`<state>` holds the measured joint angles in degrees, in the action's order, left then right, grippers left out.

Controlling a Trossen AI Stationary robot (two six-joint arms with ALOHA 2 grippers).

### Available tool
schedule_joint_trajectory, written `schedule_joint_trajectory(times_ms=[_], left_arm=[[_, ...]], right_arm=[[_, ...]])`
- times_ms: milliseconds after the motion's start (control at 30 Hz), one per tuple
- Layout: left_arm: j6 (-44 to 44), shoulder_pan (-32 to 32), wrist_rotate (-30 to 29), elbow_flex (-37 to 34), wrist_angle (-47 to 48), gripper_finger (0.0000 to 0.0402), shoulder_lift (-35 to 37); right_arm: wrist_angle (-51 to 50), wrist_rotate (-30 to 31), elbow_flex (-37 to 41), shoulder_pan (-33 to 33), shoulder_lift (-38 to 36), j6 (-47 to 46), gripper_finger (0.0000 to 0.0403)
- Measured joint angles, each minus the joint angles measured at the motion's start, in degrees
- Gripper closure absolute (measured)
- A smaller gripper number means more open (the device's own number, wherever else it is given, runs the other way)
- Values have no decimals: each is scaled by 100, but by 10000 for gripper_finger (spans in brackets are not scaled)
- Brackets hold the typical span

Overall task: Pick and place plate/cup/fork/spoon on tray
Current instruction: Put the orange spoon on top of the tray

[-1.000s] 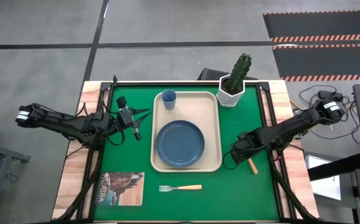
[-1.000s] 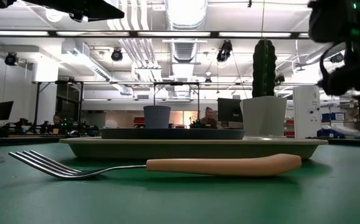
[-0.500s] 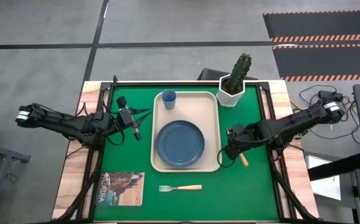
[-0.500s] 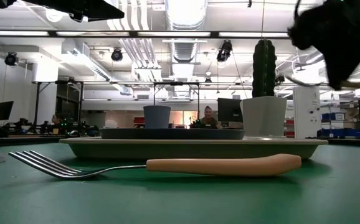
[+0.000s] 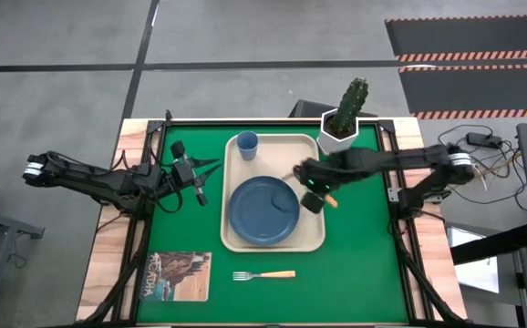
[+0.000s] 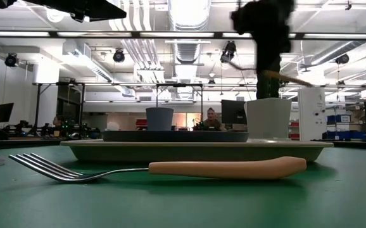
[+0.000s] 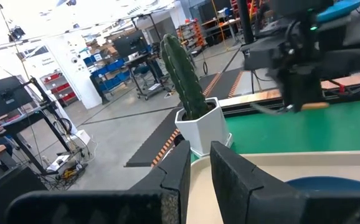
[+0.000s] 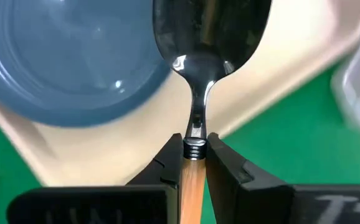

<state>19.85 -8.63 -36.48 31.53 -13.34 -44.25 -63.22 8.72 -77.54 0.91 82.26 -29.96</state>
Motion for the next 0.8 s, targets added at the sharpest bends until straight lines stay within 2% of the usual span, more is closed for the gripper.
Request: schedule_joint_trajectory(times_ms=[233, 467, 600, 800], left_arm=[[3, -1, -1, 0, 11, 357, 0], [6, 0, 0, 0, 22, 357, 0], [6, -1, -1, 0, 22, 357, 0], [6, -1, 0, 0, 20, 357, 1]], right_arm=[[-39, -563, -1236, 1035, 1264, 2684, 369], [31, -559, -2098, 1477, 2428, 5952, 369], [32, -121, -2524, 1612, 3057, 6729, 369], [-173, 28, -3211, 1885, 3815, 6935, 369]])
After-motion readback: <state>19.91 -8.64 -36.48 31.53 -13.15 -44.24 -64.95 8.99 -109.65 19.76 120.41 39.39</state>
